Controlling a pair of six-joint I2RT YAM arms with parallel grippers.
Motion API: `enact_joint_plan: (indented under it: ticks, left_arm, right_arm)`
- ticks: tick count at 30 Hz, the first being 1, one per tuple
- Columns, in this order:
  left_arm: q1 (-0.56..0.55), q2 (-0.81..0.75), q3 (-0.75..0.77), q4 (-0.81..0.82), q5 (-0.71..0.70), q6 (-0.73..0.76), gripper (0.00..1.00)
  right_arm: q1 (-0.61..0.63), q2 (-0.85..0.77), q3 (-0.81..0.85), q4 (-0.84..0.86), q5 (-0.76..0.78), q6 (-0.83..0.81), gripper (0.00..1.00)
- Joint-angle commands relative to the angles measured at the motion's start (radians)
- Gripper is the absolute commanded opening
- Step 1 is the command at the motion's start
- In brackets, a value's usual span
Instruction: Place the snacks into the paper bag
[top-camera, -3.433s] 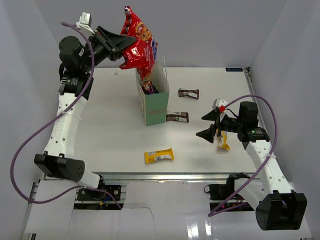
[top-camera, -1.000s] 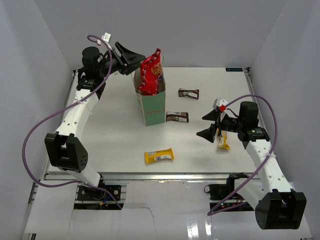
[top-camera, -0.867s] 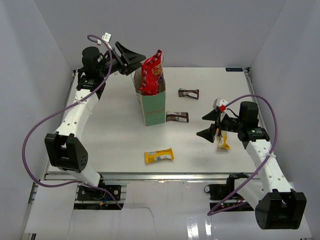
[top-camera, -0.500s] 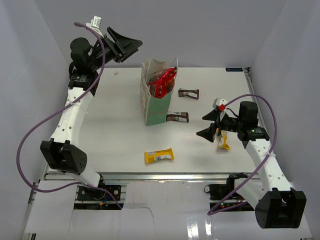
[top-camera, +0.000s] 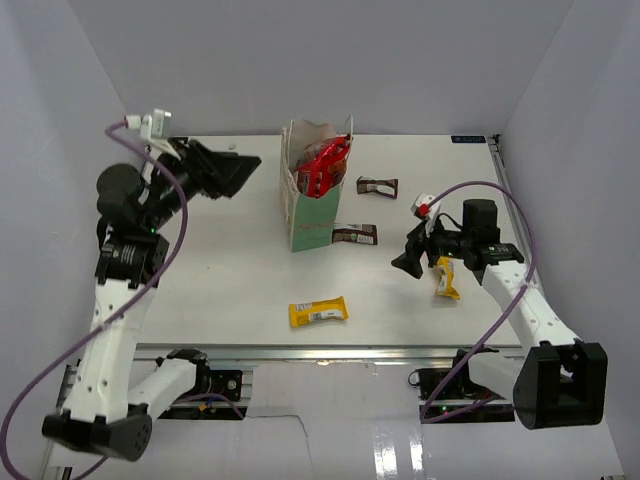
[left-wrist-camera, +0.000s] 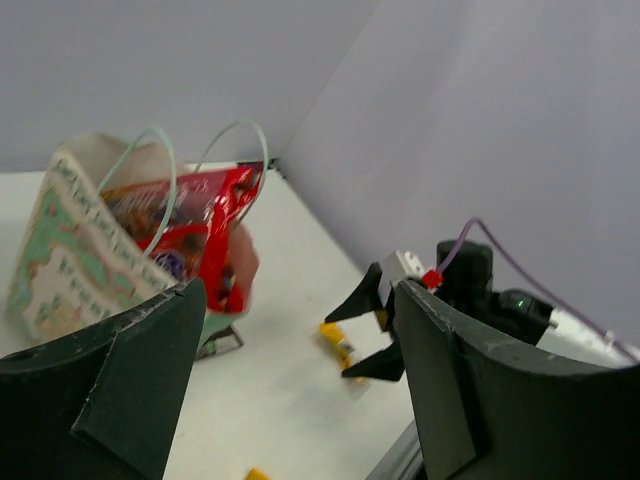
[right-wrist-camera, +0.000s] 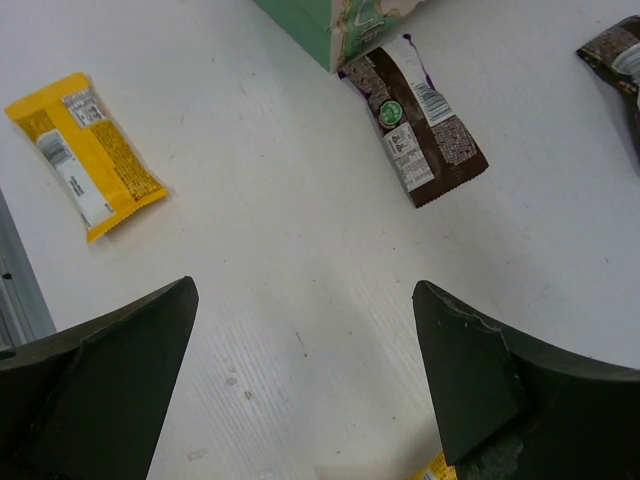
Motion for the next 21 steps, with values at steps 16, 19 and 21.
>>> enact_joint_plan:
  ticks: [16,19,21]
  left_arm:
    - [-0.04,-0.596,-0.537,-0.335,-0.021,0.471,0.91]
    - [-0.045,-0.664,-0.574,-0.295,-0.041,0.482,0.91]
    - [-0.045,-0.742,-0.655,-0.26,-0.05,0.462,0.91]
  right_arm:
    - [0.258,0.634,0.396,0.091,0.202,-0.54,0.9]
    - [0.276,0.668,0.377,0.161,0.235,-0.552,0.9]
    - [0.28,0.694,0.379,0.209,0.235,-0.555,0.91]
